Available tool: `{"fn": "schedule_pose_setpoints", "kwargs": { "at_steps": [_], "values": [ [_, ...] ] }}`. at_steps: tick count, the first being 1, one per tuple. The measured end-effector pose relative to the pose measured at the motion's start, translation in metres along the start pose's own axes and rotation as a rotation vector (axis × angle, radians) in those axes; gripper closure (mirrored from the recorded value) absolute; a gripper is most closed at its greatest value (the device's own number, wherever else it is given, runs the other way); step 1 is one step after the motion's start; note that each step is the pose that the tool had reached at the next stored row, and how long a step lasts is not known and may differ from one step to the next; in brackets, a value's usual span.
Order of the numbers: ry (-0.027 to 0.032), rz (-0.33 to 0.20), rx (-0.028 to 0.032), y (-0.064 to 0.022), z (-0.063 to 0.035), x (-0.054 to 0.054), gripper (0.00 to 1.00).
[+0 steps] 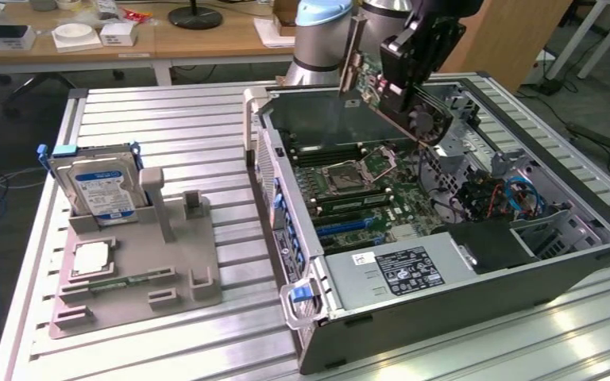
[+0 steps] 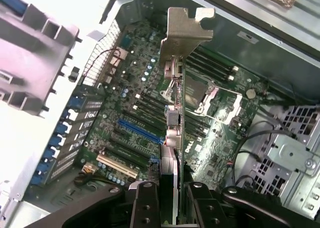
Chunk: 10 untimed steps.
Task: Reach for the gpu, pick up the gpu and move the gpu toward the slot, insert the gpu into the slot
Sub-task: 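Insert the gpu into the slot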
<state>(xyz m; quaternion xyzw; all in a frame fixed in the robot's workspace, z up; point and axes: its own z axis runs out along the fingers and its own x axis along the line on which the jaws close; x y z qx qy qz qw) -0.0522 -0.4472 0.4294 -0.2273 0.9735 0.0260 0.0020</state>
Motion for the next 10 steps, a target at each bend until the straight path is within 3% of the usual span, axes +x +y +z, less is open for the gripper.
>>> {"fn": "schedule_pose_setpoints", "kwargs": {
  "at_steps": [10],
  "values": [
    [0.0066, -0.133, -0.0021, -0.0001, 0.0000, 0.0002, 0.73]
  ]
}}
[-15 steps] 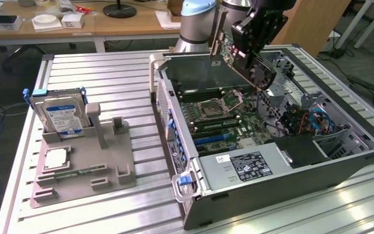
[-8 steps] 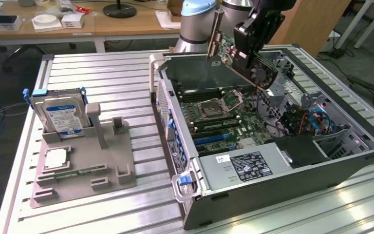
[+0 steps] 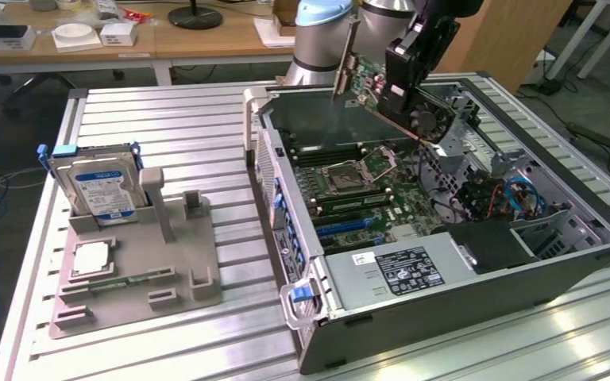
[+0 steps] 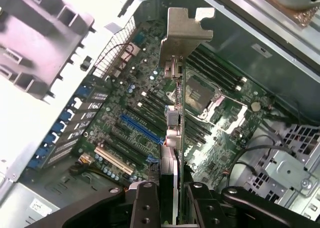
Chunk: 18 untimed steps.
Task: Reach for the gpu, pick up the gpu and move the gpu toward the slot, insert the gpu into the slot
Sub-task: 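Insert the gpu into the slot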
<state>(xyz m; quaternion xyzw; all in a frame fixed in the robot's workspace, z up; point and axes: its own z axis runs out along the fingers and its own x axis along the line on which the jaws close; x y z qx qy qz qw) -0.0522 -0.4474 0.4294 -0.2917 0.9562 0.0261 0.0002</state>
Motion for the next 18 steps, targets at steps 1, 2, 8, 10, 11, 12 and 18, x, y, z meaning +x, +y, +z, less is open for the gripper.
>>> {"fn": "schedule_pose_setpoints", "kwargs": {
  "at_steps": [1, 2, 8, 10, 11, 12, 18],
  "values": [
    [0.0006, -0.013, -0.0002, 0.0000, 0.0000, 0.0000, 0.73],
    [0.0013, -0.027, -0.0005, 0.0000, 0.0000, 0.0000, 0.73],
    [0.0051, -0.103, -0.0016, 0.0000, 0.0000, 0.0003, 0.73],
    [0.0064, -0.127, -0.0020, 0.0000, 0.0000, 0.0004, 0.73],
    [0.0070, -0.140, -0.0022, 0.0000, 0.0000, 0.0004, 0.73],
    [0.0076, -0.152, -0.0024, -0.0001, 0.0000, 0.0004, 0.73],
    [0.0111, -0.224, -0.0035, -0.0002, 0.0000, 0.0006, 0.73]
  ]
}}
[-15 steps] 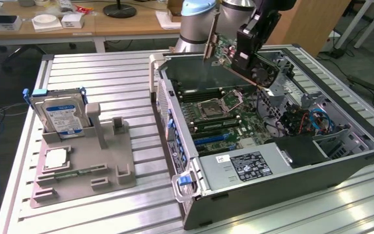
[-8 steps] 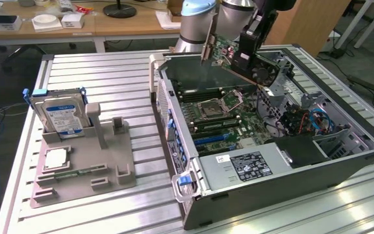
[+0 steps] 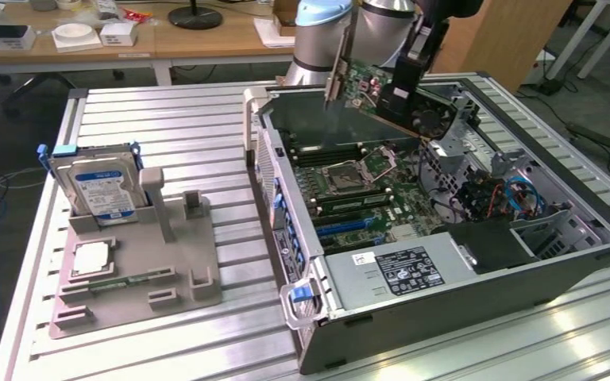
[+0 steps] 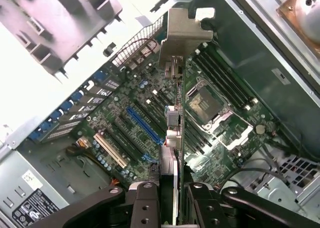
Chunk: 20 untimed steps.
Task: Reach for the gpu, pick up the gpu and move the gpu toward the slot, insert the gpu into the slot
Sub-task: 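Insert the gpu into the slot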
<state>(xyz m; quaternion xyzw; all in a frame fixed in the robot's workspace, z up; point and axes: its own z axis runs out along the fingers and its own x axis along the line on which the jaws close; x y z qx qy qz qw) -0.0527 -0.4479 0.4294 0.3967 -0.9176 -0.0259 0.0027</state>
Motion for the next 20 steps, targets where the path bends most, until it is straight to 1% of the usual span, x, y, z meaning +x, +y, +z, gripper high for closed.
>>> {"fn": "schedule_pose_setpoints", "kwargs": {
  "at_steps": [20],
  "values": [
    [0.0131, -0.263, -0.0041, 0.0001, 0.0000, 0.0002, 0.73]
  ]
}}
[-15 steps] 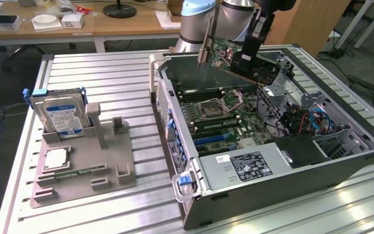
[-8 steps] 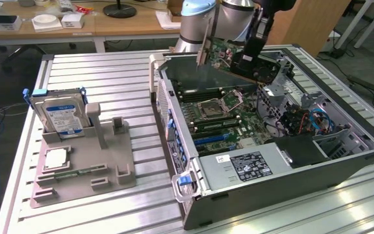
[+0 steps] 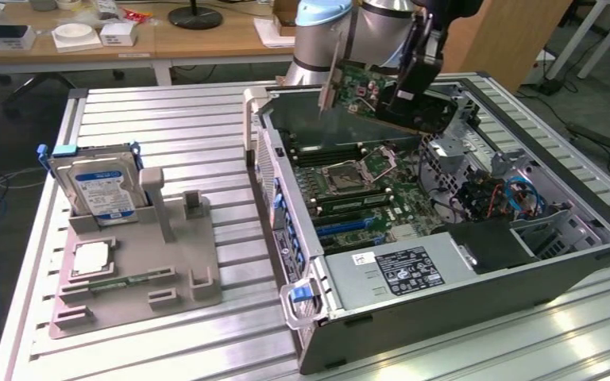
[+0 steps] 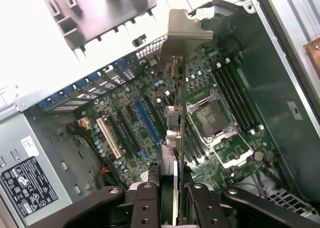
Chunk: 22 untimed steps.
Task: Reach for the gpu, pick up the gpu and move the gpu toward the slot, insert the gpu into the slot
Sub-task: 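Insert the gpu into the slot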
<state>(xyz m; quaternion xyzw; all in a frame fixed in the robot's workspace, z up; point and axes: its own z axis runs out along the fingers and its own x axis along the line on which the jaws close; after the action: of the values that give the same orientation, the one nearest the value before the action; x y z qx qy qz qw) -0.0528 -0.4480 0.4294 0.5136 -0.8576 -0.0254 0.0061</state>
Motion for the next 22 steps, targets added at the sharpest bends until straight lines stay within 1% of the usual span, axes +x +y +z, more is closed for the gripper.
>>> {"fn": "schedule_pose_setpoints", "kwargs": {
  "at_steps": [18, 19, 22],
  "values": [
    [0.0117, -0.234, -0.0036, 0.0000, 0.0000, 0.0000, 0.73],
    [0.0136, -0.274, -0.0043, 0.0000, 0.0000, 0.0000, 0.73],
    [0.0156, -0.313, -0.0049, 0.0000, 0.0000, 0.0000, 0.73]
  ]
}}
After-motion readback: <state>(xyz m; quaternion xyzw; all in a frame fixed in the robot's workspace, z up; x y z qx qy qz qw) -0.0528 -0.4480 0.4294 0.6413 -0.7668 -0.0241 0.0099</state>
